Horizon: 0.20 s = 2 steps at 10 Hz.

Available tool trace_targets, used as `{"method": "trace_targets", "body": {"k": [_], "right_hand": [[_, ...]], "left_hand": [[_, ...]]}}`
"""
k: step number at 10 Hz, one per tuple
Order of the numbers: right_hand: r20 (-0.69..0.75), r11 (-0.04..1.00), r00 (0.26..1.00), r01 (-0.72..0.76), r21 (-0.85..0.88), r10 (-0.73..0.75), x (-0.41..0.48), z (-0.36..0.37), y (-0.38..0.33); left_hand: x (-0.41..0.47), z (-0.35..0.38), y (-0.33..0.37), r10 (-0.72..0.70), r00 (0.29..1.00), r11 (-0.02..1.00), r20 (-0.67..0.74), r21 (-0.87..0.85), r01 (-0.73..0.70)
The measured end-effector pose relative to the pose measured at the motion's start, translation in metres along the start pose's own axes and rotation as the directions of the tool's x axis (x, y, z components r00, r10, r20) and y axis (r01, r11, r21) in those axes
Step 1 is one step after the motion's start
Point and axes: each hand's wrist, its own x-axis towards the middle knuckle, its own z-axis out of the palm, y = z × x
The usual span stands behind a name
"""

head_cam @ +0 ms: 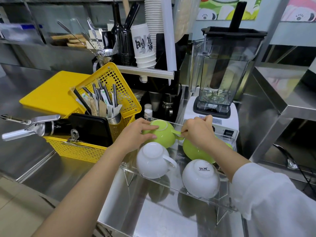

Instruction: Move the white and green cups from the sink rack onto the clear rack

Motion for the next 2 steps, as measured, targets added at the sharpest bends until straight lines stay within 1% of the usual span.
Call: {"method": "trace_targets", "body": {"k": [1,2], "right_hand": [[0.011,0.997,1.0,-0.005,0.076,0.004,-0.003,-0.001,-0.001],[-0.007,0.963,1.0,-0.007,0.27,0.009,-0.007,-0.022,0.0]], "left_hand": [[0.001,0.0,-0.001,0.01,1.0,1.0,0.004,-0.001,-0.01],[-0.001,-0.004,0.001,0.007,1.0,1.0,0.026,0.018,-0.007]]}}
